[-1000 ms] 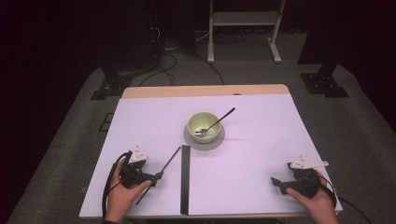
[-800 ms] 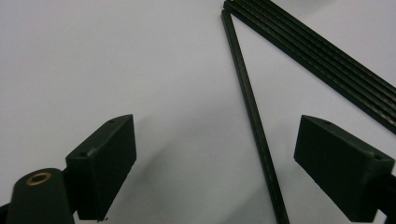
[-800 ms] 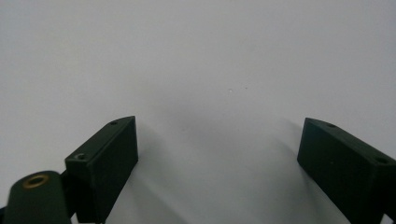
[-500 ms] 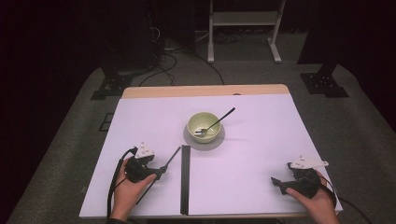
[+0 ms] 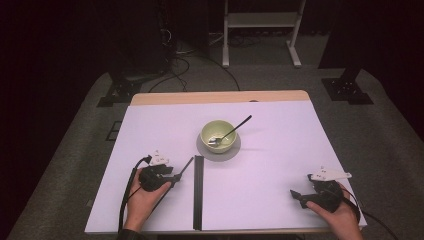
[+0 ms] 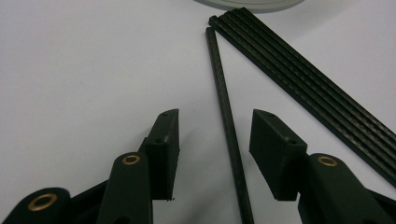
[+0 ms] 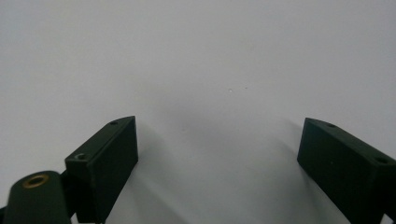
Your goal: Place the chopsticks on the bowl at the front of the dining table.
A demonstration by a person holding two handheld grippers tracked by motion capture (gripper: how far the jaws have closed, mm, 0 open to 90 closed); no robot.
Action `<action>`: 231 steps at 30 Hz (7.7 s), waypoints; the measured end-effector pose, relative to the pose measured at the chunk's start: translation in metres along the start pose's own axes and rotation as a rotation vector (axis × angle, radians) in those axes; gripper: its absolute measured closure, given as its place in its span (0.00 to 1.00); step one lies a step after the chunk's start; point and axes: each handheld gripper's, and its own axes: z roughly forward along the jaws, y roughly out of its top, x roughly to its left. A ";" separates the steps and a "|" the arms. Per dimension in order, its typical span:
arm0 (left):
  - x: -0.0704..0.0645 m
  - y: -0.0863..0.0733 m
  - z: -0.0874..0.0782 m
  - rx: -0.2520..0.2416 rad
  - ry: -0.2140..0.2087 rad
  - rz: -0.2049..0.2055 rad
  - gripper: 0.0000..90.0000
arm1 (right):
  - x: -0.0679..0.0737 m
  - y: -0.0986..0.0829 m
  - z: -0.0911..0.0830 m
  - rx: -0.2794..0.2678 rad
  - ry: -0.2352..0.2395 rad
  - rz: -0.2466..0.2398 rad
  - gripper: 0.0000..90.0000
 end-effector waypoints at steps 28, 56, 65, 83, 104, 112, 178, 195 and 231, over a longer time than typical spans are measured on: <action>-0.005 0.005 0.004 0.024 0.001 0.003 0.95 | 0.000 0.000 0.000 0.000 0.000 0.000 0.12; -0.003 0.002 0.003 0.009 -0.015 -0.018 0.96 | 0.000 0.000 0.000 -0.001 -0.001 -0.001 0.12; 0.001 0.003 -0.002 0.001 -0.029 -0.032 0.96 | 0.000 0.000 0.000 -0.001 -0.001 -0.001 0.12; 0.003 0.010 -0.015 -0.026 -0.036 -0.054 0.96 | 0.000 0.000 0.000 -0.001 -0.001 -0.001 0.12; 0.004 0.023 -0.025 -0.057 -0.030 -0.071 0.96 | 0.000 0.000 0.000 -0.001 0.000 0.000 0.12; 0.003 0.028 -0.029 -0.059 -0.029 -0.069 0.96 | 0.000 0.000 0.000 -0.001 0.000 -0.001 0.12; -0.017 0.145 0.018 -0.077 -0.101 -0.047 0.96 | 0.000 0.000 0.000 -0.001 0.000 -0.001 0.12; -0.021 0.168 0.044 -0.076 -0.115 -0.052 0.96 | 0.000 0.000 0.000 -0.002 0.001 0.000 0.12; -0.026 0.186 0.087 -0.069 -0.141 -0.093 0.96 | 0.000 0.000 0.000 -0.003 0.003 0.002 0.12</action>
